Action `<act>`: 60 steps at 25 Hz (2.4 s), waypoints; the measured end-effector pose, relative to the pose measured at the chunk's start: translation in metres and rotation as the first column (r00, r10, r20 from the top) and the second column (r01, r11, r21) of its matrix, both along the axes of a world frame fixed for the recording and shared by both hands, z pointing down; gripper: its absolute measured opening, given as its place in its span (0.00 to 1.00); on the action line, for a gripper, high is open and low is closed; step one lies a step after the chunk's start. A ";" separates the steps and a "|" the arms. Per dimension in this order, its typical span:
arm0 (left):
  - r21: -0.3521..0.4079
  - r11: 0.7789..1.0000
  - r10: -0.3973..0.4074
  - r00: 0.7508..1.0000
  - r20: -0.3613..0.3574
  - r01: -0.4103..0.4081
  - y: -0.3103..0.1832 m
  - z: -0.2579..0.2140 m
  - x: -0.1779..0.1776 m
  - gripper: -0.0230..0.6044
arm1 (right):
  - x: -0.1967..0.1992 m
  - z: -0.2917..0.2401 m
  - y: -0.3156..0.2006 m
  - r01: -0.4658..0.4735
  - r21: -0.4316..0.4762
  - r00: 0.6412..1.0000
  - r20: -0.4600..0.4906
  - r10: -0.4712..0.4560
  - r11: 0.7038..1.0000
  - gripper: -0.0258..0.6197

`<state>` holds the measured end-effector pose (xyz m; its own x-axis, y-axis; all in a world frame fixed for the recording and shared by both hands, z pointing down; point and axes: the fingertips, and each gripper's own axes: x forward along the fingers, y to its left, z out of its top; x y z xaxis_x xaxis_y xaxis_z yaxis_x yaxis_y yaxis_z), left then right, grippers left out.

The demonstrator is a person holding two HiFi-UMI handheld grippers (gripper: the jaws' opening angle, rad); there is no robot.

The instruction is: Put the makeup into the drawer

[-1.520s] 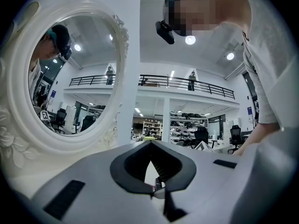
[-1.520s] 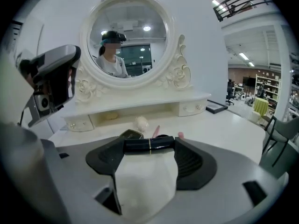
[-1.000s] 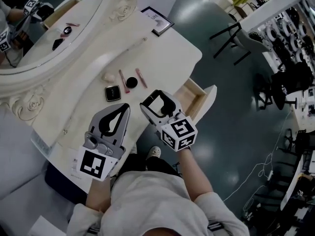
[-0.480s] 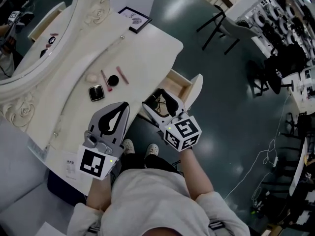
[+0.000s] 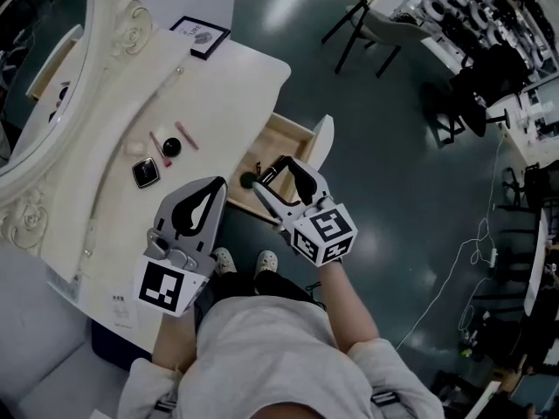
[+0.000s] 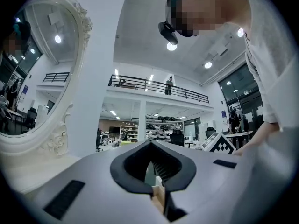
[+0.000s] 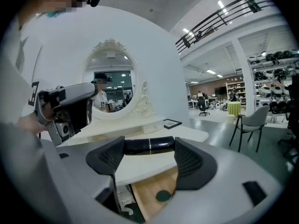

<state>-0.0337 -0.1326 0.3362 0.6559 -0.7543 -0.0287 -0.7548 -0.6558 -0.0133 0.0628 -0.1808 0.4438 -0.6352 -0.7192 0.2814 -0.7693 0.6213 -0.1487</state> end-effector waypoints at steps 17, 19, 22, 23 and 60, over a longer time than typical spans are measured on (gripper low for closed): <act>-0.015 0.996 0.094 0.996 0.003 -0.093 -0.004 0.008 0.039 0.06 | 0.045 0.044 0.009 -0.090 -0.089 0.995 -0.053 0.086 0.992 0.53; -0.024 0.995 0.097 0.995 0.006 -0.097 -0.005 0.010 0.040 0.06 | 0.047 0.053 0.010 -0.094 -0.110 0.994 -0.060 0.088 0.989 0.53; -0.032 0.995 0.098 0.995 0.010 -0.097 -0.007 0.012 0.039 0.06 | 0.048 0.064 0.011 -0.093 -0.137 0.993 -0.079 0.083 0.986 0.53; -0.033 0.995 0.097 0.995 0.010 -0.097 -0.008 0.013 0.039 0.06 | 0.049 0.068 0.011 -0.091 -0.145 0.993 -0.088 0.079 0.985 0.53; -0.054 0.998 0.023 1.000 0.021 -0.022 -0.025 0.034 0.013 0.06 | 0.036 0.250 -0.002 0.143 -0.543 0.636 -0.590 -0.497 0.828 0.53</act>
